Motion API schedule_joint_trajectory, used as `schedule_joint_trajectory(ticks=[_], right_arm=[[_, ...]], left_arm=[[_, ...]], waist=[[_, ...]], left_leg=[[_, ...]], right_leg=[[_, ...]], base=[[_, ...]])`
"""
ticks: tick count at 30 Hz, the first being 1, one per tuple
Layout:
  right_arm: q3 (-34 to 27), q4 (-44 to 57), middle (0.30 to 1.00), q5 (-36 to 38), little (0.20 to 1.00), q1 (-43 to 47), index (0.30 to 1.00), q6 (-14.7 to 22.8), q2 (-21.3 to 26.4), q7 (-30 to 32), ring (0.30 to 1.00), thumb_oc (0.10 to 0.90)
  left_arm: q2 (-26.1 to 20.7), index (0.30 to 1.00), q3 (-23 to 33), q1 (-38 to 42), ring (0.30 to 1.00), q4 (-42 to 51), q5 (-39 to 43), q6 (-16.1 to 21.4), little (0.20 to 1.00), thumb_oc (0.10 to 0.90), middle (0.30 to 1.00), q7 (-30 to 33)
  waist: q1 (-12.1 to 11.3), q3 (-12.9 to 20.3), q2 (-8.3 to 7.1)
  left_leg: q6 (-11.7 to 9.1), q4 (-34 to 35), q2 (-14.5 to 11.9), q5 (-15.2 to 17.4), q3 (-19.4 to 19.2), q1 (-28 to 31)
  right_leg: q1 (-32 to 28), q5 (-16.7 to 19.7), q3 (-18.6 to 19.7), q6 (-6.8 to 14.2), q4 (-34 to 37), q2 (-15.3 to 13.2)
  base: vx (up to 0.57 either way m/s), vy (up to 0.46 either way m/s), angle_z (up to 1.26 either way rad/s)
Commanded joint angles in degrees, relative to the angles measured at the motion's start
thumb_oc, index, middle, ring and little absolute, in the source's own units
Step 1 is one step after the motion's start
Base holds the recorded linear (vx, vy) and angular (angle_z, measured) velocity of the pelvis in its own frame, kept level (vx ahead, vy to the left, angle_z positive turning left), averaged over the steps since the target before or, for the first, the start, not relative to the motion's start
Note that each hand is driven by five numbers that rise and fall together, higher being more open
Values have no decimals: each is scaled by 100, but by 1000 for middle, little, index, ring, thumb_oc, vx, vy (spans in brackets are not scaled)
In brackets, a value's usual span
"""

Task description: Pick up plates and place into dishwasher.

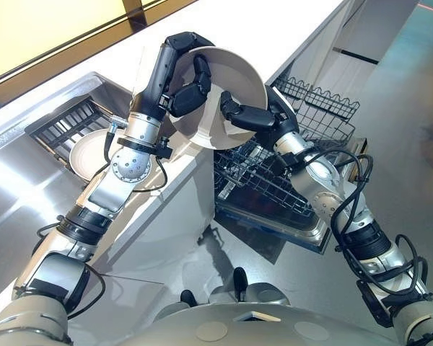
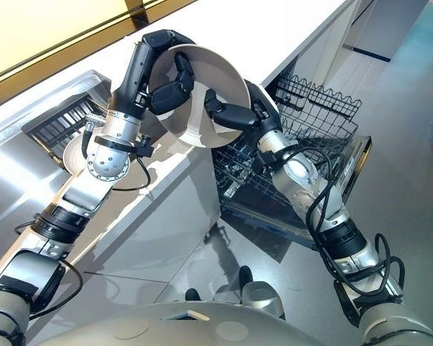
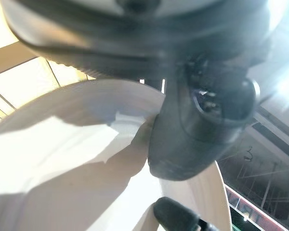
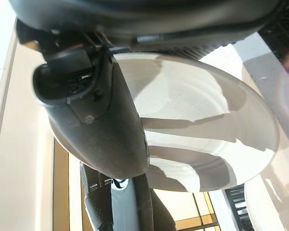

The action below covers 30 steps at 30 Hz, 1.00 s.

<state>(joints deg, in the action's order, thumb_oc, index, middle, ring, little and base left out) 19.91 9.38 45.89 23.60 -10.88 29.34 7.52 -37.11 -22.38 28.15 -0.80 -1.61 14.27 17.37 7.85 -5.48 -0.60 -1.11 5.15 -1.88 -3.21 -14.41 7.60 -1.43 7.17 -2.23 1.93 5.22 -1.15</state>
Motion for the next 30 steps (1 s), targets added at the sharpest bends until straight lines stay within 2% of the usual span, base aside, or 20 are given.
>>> schedule_joint_trajectory(ticks=[1,4,5,7,9,13,15,18,19,26,30], right_arm=[[-847,16,300,-471,200,508,300,1186,44,417,300,100],[-1519,-77,300,-1489,200,511,300,1771,290,1060,300,100],[-1619,-117,300,-1695,200,516,300,1853,330,1150,300,100],[-2041,-495,300,-2927,200,574,300,2124,663,1841,300,100],[-2333,-924,300,-3700,200,609,300,2054,1080,2203,300,100],[-2586,-1656,300,-3551,200,518,300,1886,1591,2229,300,100],[-2766,-2170,300,-3379,200,261,300,1783,1752,2011,300,100],[-2807,-2623,300,-3627,200,22,300,1661,1858,1708,300,100],[-2784,-2711,300,-3728,200,7,300,1562,1887,1595,300,100],[-2229,-3819,300,-4307,200,-49,300,1568,2223,1039,300,100],[-1914,-4406,300,-4410,200,55,300,1429,2390,830,300,100]], left_arm=[[-296,900,272,611,900,592,199,584,900,800,900,262],[-505,900,825,381,900,420,241,428,900,800,900,260],[-538,900,894,354,900,394,243,418,900,800,900,254],[-771,900,1190,330,900,194,213,287,900,800,900,233],[-973,900,1394,317,900,35,351,163,900,800,900,168],[-1185,900,1677,216,900,-180,559,103,900,800,900,95],[-1319,900,1935,63,900,-242,674,85,900,800,900,-3],[-1439,900,2129,-53,900,-278,684,10,900,800,900,-73],[-1462,900,2146,-56,900,-297,647,-27,900,800,900,-65],[-1834,900,2239,116,900,-678,1297,-273,900,800,900,-339],[-2040,900,2245,226,900,-905,1702,-445,900,800,900,-476]], waist=[[-80,497,-19],[-94,508,27],[-96,512,34],[-108,525,71],[-137,537,94],[-188,542,119],[-240,535,138],[-293,527,164],[-301,526,167],[-461,420,239],[-568,293,280]], left_leg=[[-46,-14,38,218,266,-173],[-53,-14,32,234,289,-178],[-54,-14,30,236,297,-179],[-72,-14,27,241,338,-180],[-84,-14,27,237,385,-188],[-115,-14,5,209,433,-205],[-131,-14,-12,187,479,-220],[-143,-14,-32,163,545,-234],[-146,-14,-36,158,561,-236],[-185,-63,-76,111,761,-274],[-248,-160,-92,90,888,-345]], right_leg=[[-237,-549,-352,294,-208,261],[-238,-583,-358,288,-228,261],[-240,-591,-359,286,-233,262],[-257,-632,-362,277,-254,268],[-277,-665,-372,271,-273,269],[-298,-716,-422,259,-308,263],[-311,-761,-443,239,-341,261],[-319,-838,-481,206,-417,256],[-320,-856,-488,200,-438,255],[-327,-1164,-582,89,-824,241],[-352,-1319,-688,27,-1025,210]], base=[[0,0,0],[0,0,0],[15,-5,5],[20,-7,7],[18,-11,10],[16,-26,18],[28,-49,7],[36,-59,15],[51,-75,17],[75,-88,19],[113,-106,31]])
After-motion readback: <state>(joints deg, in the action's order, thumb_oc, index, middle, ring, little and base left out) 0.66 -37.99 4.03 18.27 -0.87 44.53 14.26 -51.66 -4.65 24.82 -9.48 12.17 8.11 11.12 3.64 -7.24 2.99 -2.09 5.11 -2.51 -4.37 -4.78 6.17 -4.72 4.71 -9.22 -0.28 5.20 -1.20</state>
